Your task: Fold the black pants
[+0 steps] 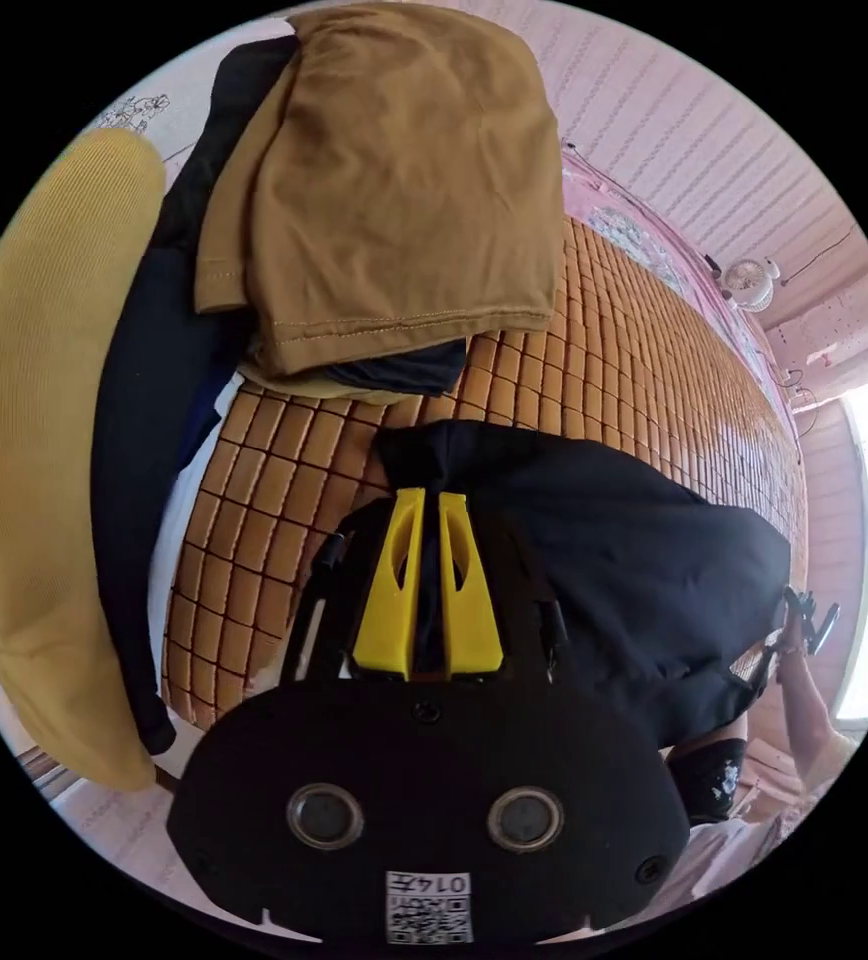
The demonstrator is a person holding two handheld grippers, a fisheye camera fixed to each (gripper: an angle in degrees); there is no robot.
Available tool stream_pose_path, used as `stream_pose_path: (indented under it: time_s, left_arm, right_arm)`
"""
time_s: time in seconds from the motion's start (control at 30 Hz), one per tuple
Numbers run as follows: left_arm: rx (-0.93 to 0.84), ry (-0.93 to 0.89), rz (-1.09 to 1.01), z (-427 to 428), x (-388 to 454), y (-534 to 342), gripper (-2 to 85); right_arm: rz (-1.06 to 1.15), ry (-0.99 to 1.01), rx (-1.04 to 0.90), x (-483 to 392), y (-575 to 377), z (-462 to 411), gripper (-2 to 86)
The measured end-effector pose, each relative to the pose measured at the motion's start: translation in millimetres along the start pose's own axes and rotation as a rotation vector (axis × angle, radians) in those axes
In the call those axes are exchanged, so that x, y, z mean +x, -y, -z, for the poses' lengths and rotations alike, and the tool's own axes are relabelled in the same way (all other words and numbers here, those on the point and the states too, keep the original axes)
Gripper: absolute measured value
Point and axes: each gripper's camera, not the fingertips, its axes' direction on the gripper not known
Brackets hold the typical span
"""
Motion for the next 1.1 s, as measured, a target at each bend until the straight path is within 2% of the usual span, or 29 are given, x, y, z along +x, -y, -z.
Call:
stream_pose_path:
  time_s: [0.07,0.17,0.27,0.4,0.47,0.5,0.53,0.6,0.67,0.73,0.8,0.9,1.03,1.1]
  left_arm:
    - [-0.006,-0.092,0.010,3,-7,-3,4.0]
    - [0.055,-0.123,0.004,18,-12,-6,5.0]
    - [0.110,-0.110,0.021,29,-18,1,6.2]
    - [0.107,-0.081,0.020,20,-13,16,8.5]
    - [-0.033,-0.063,-0.029,-8,0,26,7.5]
    - [-0.061,-0.036,-0.039,-13,3,27,5.5]
    - [-0.017,0.003,-0.066,-9,7,25,1.5]
    - [-0.036,-0.040,-0.044,-9,5,28,0.1]
    - [0.127,-0.055,0.057,10,-6,24,-0.5]
    - [0.197,-0.099,0.186,14,-23,21,-0.5]
    - [0.189,-0.137,0.234,5,-33,23,-0.1]
    - [0.084,-0.095,0.204,-16,-30,28,2.0]
    - [0.121,-0.151,0.253,-15,-36,21,6.0]
    - [0.173,-0.151,0.230,-2,-36,13,6.4]
  right_arm:
    - [-0.039,0.014,-0.014,6,-1,1,-0.2]
    - [0.025,-0.003,-0.028,-2,-1,7,-0.1]
    - [0.055,0.024,0.031,-12,2,17,0.3]
    - [0.018,0.048,-0.012,-25,13,11,0.8]
    - [0.019,0.047,-0.039,-31,14,5,0.8]
    - [0.031,0.045,-0.039,-35,12,3,0.7]
    - [0.054,0.041,-0.020,-39,11,3,0.6]
    - [0.070,0.035,-0.016,-42,12,3,0.3]
    - [0.070,0.022,-0.010,-44,15,3,0.1]
    - [0.079,0.005,-0.022,-46,21,-2,-0.1]
    - [0.064,0.017,-0.014,-46,25,-5,-0.1]
    - [0.040,0.019,-0.011,-46,32,-8,-0.2]
    - [-0.009,0.075,-0.042,-33,39,-4,-0.1]
    - [-0.038,0.118,0.027,-19,34,17,0.0]
